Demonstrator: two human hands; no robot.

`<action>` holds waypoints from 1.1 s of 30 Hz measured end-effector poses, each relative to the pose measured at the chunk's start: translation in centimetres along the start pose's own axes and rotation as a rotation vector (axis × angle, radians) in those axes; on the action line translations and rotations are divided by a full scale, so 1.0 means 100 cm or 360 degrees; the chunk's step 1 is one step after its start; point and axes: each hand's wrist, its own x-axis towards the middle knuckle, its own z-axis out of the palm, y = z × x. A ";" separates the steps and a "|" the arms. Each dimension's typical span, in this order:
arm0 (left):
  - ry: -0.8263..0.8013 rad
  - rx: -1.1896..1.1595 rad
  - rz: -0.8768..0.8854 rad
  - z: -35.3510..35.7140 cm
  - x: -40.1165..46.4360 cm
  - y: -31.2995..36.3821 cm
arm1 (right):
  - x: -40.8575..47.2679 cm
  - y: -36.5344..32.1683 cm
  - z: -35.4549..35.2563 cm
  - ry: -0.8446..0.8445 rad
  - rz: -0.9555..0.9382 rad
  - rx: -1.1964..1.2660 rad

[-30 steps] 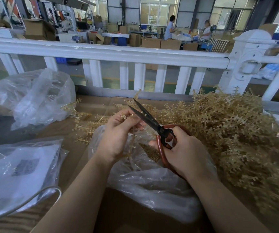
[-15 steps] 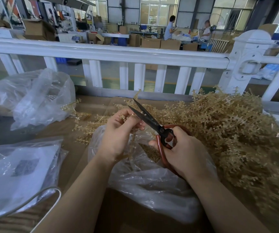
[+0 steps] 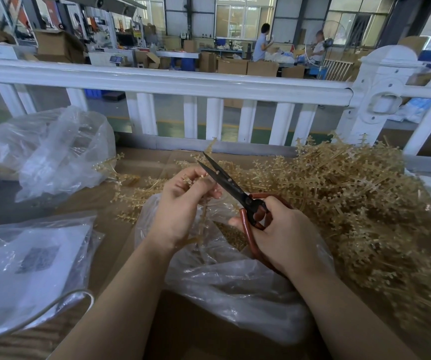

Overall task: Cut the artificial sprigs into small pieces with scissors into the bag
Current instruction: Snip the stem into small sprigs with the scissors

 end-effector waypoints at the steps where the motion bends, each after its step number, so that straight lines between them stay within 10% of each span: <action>1: -0.0003 0.0023 0.0012 0.000 0.000 0.001 | 0.000 0.000 0.000 -0.0003 -0.0001 -0.0012; 33: -0.0268 0.0168 0.0046 0.004 -0.004 0.010 | -0.001 0.004 0.006 0.0090 -0.0083 0.0095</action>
